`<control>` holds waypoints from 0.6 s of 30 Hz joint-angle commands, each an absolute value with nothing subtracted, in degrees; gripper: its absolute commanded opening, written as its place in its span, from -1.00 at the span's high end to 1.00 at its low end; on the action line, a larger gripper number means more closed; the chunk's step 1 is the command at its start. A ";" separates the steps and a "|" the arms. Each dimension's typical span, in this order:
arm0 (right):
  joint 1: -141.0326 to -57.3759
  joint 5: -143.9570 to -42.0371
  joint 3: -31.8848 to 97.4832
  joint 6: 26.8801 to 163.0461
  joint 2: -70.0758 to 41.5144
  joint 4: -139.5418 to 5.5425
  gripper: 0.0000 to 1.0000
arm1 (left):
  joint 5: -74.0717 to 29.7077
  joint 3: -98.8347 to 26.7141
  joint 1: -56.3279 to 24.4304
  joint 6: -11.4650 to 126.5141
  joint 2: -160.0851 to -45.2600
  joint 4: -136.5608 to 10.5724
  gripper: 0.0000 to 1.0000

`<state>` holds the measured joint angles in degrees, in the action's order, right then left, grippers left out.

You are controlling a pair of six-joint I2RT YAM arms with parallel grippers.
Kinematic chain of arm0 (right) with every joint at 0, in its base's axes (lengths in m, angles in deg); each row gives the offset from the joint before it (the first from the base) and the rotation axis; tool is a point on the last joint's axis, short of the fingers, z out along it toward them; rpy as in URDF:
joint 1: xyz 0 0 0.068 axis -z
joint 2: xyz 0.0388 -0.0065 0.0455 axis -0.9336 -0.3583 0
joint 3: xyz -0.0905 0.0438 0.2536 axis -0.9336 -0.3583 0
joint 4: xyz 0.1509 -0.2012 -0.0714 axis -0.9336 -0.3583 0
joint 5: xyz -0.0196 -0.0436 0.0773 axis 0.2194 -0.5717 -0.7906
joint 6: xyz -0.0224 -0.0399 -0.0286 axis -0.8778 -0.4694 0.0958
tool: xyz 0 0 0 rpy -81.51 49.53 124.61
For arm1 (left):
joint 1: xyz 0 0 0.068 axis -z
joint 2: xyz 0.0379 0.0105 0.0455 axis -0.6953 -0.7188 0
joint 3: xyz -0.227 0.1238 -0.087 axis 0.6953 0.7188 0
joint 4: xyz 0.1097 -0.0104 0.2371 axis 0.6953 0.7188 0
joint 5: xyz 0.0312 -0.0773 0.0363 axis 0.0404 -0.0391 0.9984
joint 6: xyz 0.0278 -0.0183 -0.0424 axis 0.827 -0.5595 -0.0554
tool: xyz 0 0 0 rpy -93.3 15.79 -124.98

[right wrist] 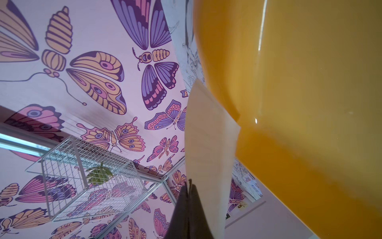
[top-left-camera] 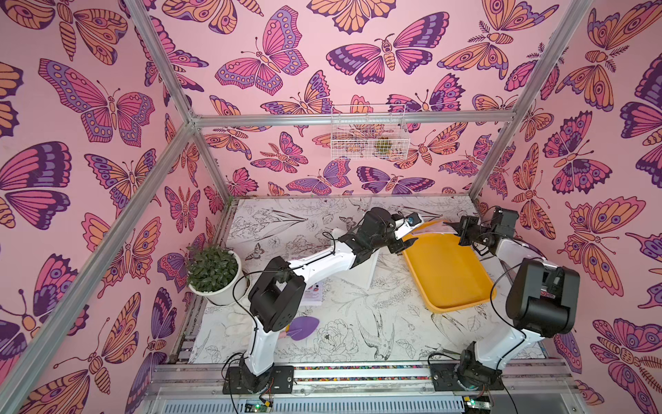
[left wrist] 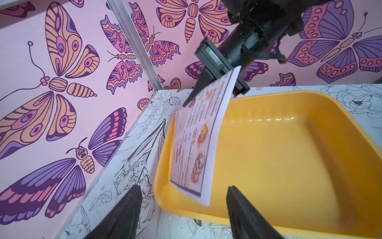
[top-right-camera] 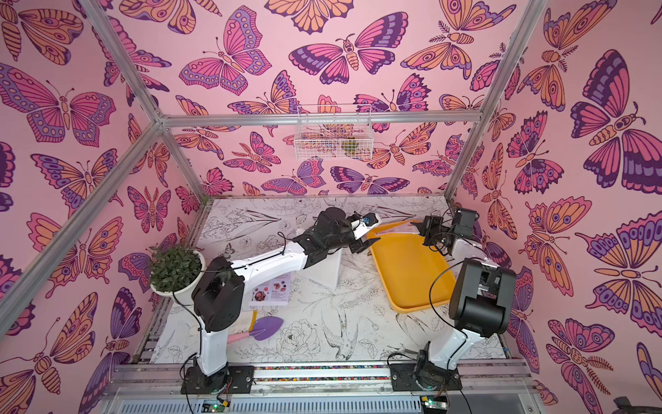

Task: Replace the menus in the menu holders
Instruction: Pick up the menu from the storage box, then adjust the menu holder at the center of the board.

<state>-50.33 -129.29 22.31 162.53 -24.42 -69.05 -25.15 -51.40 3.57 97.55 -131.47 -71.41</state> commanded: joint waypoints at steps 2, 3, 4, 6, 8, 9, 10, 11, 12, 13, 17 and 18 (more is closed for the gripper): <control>-50.28 -123.69 30.60 148.34 -21.07 -78.71 0.98 | -28.84 -47.70 3.15 92.88 -123.97 -70.12 -0.38; -50.52 -122.65 32.88 144.70 -20.90 -81.09 0.99 | -29.33 -46.30 3.15 91.42 -122.39 -69.60 -0.38; -50.95 -120.95 35.44 141.38 -20.58 -84.20 0.98 | -29.33 -44.98 3.11 89.68 -121.17 -69.61 -0.39; -51.85 -118.40 38.95 135.81 -20.12 -87.74 0.98 | -28.38 -43.32 3.15 87.27 -119.38 -69.49 -0.40; -52.19 -118.28 40.23 134.44 -20.03 -88.14 0.98 | -27.61 -42.67 3.06 85.53 -118.61 -70.21 -0.40; -52.45 -118.85 40.20 134.35 -19.87 -86.34 0.98 | -27.38 -43.23 3.06 84.63 -118.64 -70.06 -0.40; -52.77 -119.55 39.99 134.37 -19.79 -84.81 0.98 | -27.14 -43.84 3.06 83.71 -118.73 -69.93 -0.40; -53.16 -120.24 40.23 134.00 -19.71 -83.71 0.98 | -26.35 -44.89 3.06 82.01 -118.71 -69.69 -0.41; -54.03 -120.95 40.46 133.06 -19.51 -82.56 0.98 | -25.12 -45.95 3.06 79.82 -118.58 -69.06 -0.41; -54.98 -121.18 40.67 132.06 -19.18 -81.91 0.98 | -23.74 -46.79 3.06 78.14 -118.20 -68.51 -0.41; -61.14 -119.24 43.62 123.20 -16.89 -83.35 0.98 | -9.08 -49.69 2.85 70.51 -114.61 -59.66 -0.43; -63.20 -118.34 44.70 120.16 -16.54 -84.30 0.98 | -4.61 -50.59 2.63 68.31 -113.45 -55.50 -0.43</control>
<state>-59.05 -119.91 40.64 129.70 -19.52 -82.82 -17.64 -47.66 3.48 76.57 -118.00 -64.18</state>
